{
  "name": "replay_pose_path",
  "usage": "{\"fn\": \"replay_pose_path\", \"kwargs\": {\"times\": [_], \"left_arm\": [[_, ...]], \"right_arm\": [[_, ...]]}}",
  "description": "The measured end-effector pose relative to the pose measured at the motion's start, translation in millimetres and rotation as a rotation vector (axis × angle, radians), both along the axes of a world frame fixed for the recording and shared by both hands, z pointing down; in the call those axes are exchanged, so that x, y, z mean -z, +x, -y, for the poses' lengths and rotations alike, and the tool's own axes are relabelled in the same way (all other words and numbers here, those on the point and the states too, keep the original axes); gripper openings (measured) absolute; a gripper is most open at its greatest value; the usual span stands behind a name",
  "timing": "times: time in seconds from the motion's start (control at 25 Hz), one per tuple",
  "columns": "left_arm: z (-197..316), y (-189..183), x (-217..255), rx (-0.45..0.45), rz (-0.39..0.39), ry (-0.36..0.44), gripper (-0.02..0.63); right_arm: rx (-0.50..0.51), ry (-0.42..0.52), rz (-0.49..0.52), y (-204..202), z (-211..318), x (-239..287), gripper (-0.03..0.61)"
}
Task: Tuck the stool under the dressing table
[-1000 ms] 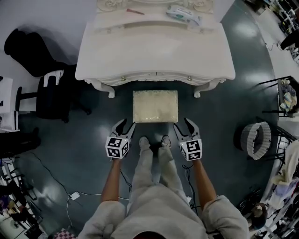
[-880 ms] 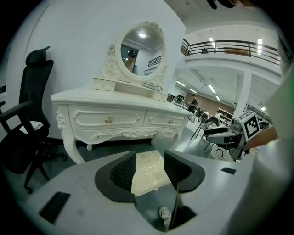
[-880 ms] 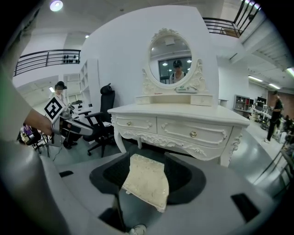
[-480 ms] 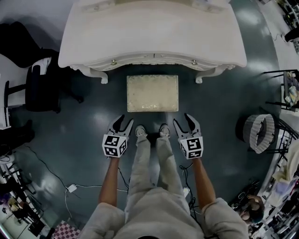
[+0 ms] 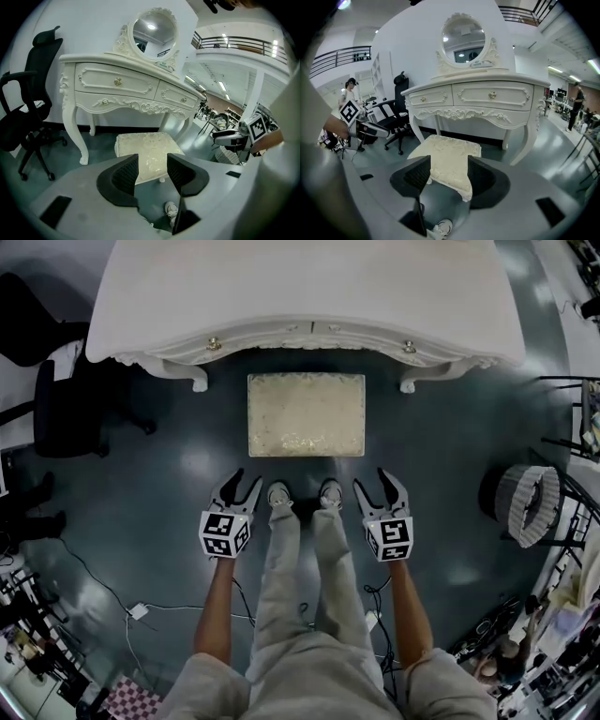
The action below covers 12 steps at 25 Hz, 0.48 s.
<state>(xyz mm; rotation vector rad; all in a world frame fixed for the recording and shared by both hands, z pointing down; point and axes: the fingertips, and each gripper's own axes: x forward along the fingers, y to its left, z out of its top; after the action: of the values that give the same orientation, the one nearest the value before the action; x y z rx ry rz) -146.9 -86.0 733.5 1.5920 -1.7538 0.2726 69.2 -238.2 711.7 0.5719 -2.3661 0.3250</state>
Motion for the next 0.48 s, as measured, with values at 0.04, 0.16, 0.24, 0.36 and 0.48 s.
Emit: {"fn": "replay_pose_path", "kwargs": {"times": [0.04,0.16,0.24,0.36,0.48], "left_arm": [[-1,0,-6,0.001,0.0,-0.004,0.19],[-2,-1,-24,0.005,-0.001,-0.013,0.19],[-3,-1,-36,0.005,-0.001,-0.02,0.19],[-2,-1,-54,0.002,-0.002,-0.028,0.19],[-1,-2,-72,0.004,-0.005,-0.032,0.19]], "right_arm": [[0.0,-0.002,-0.004,2,0,-6,0.247],[0.001,-0.008,-0.015,8,0,-25,0.247],[-0.001,-0.017,-0.024,12,0,-39,0.248],[-0.005,-0.032,-0.032,15,0,-59,0.252],[-0.005,-0.041,-0.039,16,0,-78,0.258]]}}
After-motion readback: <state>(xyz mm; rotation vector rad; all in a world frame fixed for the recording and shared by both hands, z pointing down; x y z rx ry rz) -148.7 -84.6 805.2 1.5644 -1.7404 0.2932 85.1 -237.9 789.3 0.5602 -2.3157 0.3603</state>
